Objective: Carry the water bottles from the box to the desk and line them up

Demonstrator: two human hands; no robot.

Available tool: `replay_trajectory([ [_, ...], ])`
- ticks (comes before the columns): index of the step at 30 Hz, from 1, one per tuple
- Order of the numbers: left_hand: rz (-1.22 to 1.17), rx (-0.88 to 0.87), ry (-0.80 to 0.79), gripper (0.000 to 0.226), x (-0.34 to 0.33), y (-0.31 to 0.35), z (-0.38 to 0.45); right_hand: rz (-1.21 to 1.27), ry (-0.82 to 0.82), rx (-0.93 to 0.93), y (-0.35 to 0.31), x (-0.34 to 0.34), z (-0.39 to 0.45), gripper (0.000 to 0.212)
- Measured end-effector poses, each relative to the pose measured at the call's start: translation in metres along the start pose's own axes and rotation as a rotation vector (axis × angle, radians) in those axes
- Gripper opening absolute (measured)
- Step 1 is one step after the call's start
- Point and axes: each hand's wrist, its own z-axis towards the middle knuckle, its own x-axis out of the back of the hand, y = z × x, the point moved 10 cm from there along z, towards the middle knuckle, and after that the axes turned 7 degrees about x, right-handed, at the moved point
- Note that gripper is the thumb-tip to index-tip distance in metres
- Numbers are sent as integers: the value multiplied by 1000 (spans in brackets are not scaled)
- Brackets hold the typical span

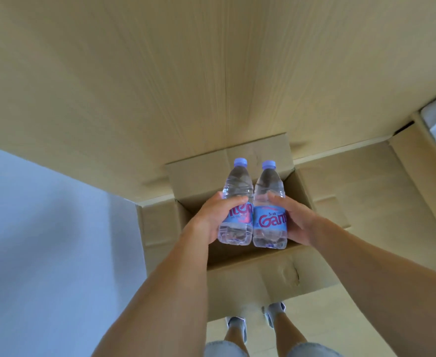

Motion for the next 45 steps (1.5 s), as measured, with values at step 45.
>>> replay_trajectory([
  [45,763,-119,-640,48,-495,-79,-233,549,554,593,-1,236,-494,59],
])
